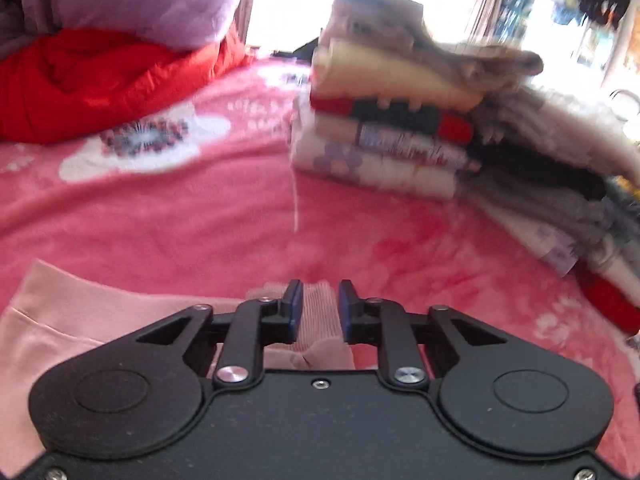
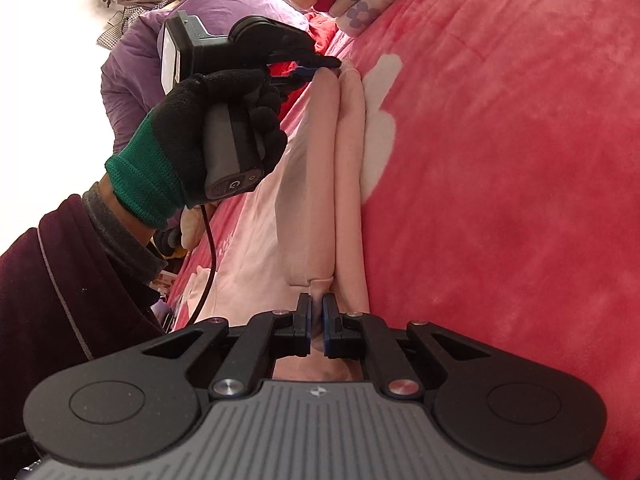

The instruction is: Fold clothes

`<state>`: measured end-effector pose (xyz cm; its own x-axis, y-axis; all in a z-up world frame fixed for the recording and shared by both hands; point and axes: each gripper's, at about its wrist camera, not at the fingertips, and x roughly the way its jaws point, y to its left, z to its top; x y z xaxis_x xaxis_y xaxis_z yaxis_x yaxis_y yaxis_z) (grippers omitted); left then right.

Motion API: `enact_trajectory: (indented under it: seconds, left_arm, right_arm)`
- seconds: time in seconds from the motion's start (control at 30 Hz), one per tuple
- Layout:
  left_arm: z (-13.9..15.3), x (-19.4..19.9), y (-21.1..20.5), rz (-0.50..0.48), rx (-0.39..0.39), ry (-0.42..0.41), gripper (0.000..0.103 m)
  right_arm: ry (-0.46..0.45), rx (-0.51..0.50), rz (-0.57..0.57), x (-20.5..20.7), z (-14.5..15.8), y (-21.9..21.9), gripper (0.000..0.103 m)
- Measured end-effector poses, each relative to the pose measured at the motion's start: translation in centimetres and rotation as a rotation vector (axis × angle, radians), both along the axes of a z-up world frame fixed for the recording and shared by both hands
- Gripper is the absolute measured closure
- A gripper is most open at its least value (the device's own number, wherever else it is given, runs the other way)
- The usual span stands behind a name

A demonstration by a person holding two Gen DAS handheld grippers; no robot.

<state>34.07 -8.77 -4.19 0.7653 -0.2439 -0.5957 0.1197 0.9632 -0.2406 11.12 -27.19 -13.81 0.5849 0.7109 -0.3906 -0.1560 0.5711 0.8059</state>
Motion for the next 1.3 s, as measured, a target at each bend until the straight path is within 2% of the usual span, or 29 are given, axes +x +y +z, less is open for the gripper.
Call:
enact_trajectory:
  seconds: [0.1,0.27,0.4,0.47,0.53,0.57,0.67,0.8,0.87,1.03,1.2,1.23,1.3]
  left_arm:
    - [1.5,-2.5,1.4,-0.067,0.027,-0.07,0.083]
    - [0.2,-3.9,0.8,-0.179,0.134,-0.055,0.083]
    - [-1.8,-3.0,-0.7,-0.208,0.149,-0.026,0.083]
    - [-3.0,-2.1,-1.5,-0.194,0.181,-0.006,0.083]
    - [-4.2,-1.3,-2.4,-0.205,0.239,0.014,0.082]
    - [-4.6,-1.1,-2.8,-0.212,0.27,0.02,0.081]
    - [-4.3,-1.3,-3.6,-0.233,0.351,0.01,0.08]
    - [-3.3,-1.8,-2.4,-0.229,0.294,-0.008,0.08]
    - [-2.3,-2.4,-1.9,-0.22,0.269,-0.036,0.08]
    - [-1.1,-2.7,-2.0,-0.239,0.27,-0.064,0.08]
    - [-3.1,-0.8,-2.0,-0.22,0.267,0.003,0.078]
    - [-3.8,-0.4,-1.9,-0.214,0.262,0.021,0.073]
    - [-4.6,-0.2,-1.9,-0.224,0.279,0.024,0.071]
  right_arm:
    - [-0.042,-0.036,-0.015,-0.7,0.9,-0.2,0.086]
    - [-0.11,-0.14,-0.064,-2.2,2.3,-0.4,0.084]
    - [-0.291,-0.287,-0.077,-3.3,4.4,1.0,0.084]
    - [-0.388,-0.36,-0.048,-3.6,5.1,2.4,0.084]
    - [-0.44,-0.428,-0.014,-3.3,5.1,3.5,0.084]
    - [-0.436,-0.454,0.008,-3.0,4.9,3.9,0.084]
    - [-0.303,-0.529,0.099,-0.9,3.1,5.2,0.086]
    - [-0.333,-0.581,0.108,-1.4,3.9,5.6,0.086]
    - [-0.346,-0.573,0.09,-1.9,4.4,5.3,0.085]
    - [-0.477,-0.606,0.028,-3.2,5.5,5.8,0.085]
    - [-0.529,-0.619,0.015,-2.7,5.7,6.6,0.085]
    - [-0.523,-0.62,0.019,-2.4,5.5,6.8,0.085]
    - [-0.455,-0.622,0.062,-1.4,4.7,7.3,0.085]
